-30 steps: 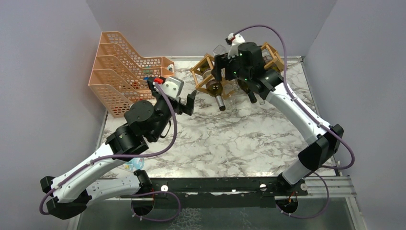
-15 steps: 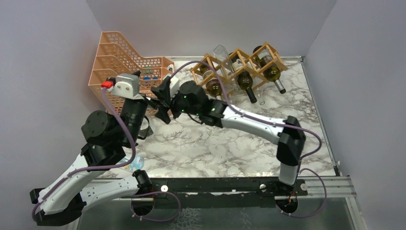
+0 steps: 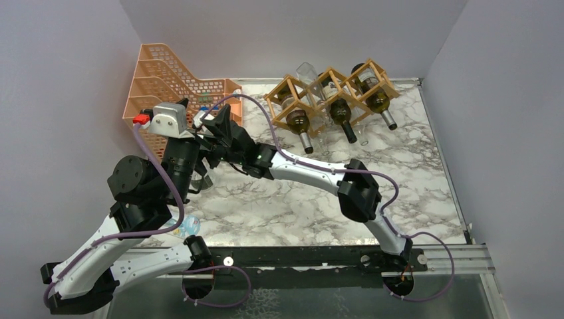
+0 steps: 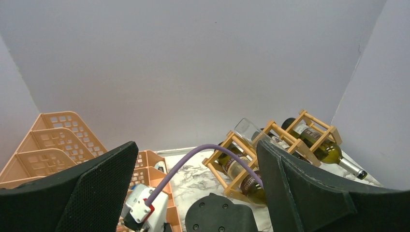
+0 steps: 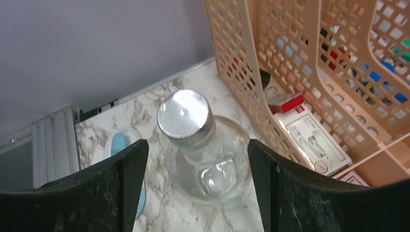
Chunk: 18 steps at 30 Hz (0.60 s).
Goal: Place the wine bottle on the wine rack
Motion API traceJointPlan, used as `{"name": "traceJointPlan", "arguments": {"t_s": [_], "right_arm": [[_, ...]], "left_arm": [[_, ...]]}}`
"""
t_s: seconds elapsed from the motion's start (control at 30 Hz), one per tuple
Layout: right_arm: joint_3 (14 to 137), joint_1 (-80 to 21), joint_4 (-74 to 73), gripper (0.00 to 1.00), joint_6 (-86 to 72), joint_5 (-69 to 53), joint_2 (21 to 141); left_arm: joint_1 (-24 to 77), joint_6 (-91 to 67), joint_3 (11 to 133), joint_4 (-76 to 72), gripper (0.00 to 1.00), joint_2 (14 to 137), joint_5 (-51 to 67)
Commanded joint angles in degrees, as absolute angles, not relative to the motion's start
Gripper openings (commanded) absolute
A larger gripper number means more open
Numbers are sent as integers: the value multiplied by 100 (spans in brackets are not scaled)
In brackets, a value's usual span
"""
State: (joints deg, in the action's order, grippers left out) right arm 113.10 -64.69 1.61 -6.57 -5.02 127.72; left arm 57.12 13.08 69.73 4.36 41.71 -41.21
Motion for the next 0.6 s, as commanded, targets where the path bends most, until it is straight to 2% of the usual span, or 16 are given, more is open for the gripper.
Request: {"name": "traceJointPlan", "arguments": {"t_s": [0.0, 0.27, 0.43, 0.57], "right_arm": [[11949, -6509, 488, 76, -505, -454, 13160], [12324, -6528, 540, 60, -291, -602, 13474], [12281, -6535, 456, 37, -111, -518, 13442], [11497, -6551, 876, 21, 63, -155, 12913]], "left_arm": [[5722, 1377, 7017, 403, 99, 4097, -4286], [5717, 1396, 7040, 431, 99, 4110, -4318], [5722, 1396, 7083, 478, 99, 4147, -4342], [5722, 1431, 7092, 470, 99, 4169, -4398]]}}
